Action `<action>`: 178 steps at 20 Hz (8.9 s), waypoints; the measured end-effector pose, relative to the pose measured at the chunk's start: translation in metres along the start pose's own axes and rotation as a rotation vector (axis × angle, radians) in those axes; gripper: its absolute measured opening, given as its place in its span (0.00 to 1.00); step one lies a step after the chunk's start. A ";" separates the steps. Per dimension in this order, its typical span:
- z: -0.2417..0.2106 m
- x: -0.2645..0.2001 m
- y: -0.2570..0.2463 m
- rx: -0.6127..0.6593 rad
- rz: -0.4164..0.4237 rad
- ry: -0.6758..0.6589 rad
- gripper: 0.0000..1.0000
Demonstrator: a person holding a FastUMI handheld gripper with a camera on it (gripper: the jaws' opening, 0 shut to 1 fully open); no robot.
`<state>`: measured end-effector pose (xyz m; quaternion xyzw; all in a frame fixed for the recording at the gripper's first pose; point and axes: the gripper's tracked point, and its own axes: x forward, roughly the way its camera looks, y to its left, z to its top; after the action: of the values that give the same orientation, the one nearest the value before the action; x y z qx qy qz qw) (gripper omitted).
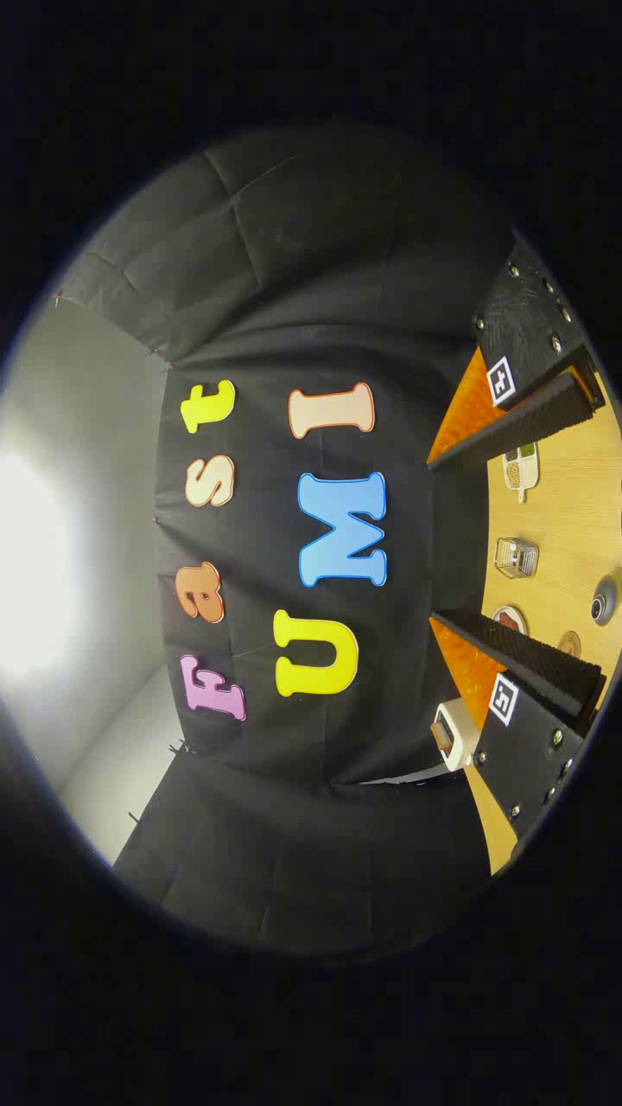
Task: Take the bottle from table, then pour the juice into the cup, finally place the bottle on the coaster
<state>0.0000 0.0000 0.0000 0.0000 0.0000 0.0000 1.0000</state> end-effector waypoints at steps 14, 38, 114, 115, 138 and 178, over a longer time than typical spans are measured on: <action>-0.007 0.003 0.014 -0.035 0.035 0.018 0.97; -0.161 -0.014 0.049 0.002 0.080 -0.004 0.97; -0.323 0.076 0.196 -1.032 0.056 0.070 0.82; -0.323 0.076 0.197 -1.049 0.062 0.072 0.82; -0.303 0.084 0.219 -1.528 0.082 -0.020 0.82; -0.268 0.077 0.244 -1.832 0.086 -0.194 0.82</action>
<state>0.0773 0.2438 -0.2679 -0.7914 -0.0840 0.0372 0.6043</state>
